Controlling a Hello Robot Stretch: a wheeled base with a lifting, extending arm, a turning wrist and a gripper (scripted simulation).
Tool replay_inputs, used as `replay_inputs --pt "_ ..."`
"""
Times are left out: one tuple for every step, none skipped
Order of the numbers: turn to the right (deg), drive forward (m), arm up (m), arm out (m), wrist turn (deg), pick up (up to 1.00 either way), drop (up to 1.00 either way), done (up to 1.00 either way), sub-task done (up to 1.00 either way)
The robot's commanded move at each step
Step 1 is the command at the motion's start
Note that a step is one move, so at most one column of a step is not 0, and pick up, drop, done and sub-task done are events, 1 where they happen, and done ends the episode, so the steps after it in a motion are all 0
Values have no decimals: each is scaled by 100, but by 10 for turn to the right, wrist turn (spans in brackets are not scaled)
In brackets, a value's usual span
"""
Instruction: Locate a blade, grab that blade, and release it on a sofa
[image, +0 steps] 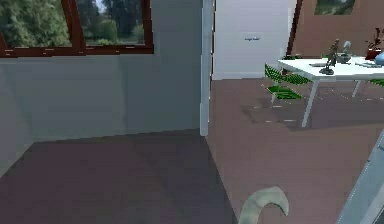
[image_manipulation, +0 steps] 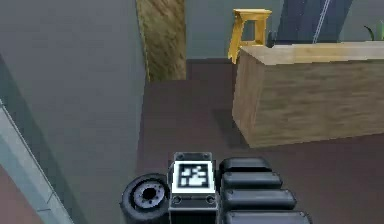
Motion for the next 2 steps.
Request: replay_inputs --pt "90 0 0 0 0 0 0 0 0" --pt "0 85 0 0 0 0 0 0 0"
